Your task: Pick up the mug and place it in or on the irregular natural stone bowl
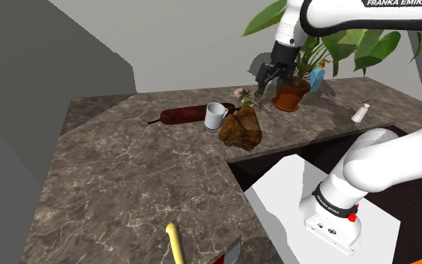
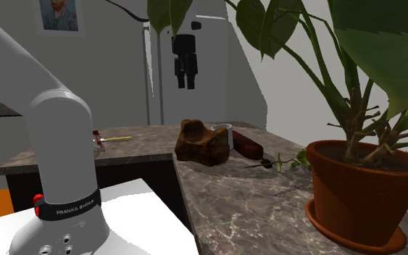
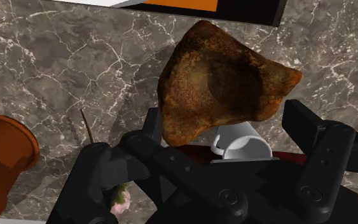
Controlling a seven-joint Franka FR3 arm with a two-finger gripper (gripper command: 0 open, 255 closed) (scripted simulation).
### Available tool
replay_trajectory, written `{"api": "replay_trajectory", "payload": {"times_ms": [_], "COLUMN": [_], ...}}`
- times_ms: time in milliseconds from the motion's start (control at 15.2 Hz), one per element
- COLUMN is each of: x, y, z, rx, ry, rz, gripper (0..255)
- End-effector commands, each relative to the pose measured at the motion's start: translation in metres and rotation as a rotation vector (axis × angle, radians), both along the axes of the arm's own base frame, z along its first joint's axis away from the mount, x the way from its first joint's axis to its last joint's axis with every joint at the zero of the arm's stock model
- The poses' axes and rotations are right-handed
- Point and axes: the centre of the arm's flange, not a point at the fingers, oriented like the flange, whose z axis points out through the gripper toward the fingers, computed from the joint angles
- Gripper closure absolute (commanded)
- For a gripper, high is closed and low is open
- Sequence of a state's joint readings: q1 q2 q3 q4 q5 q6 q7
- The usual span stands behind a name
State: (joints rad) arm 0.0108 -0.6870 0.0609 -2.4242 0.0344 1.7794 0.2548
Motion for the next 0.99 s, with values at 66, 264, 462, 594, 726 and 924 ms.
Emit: {"api": "replay_trajectory", "payload": {"times_ms": [66, 264, 462, 594, 726, 924], "x": [0.028, 0.056, 0.084, 0.103, 0.123, 0.153], "y": [0.019, 0.034, 0.049, 0.058, 0.066, 0.078], "z": [-0.022, -0.045, -0.068, -0.084, -0.099, -0.122], "rx": [-0.012, -0.024, -0.037, -0.045, -0.054, -0.066], "ry": [-0.012, -0.023, -0.033, -0.04, -0.047, -0.057], "rz": [-0.026, -0.051, -0.076, -0.093, -0.11, -0.135], "gripper": [0, 0, 0, 0, 0, 0]}}
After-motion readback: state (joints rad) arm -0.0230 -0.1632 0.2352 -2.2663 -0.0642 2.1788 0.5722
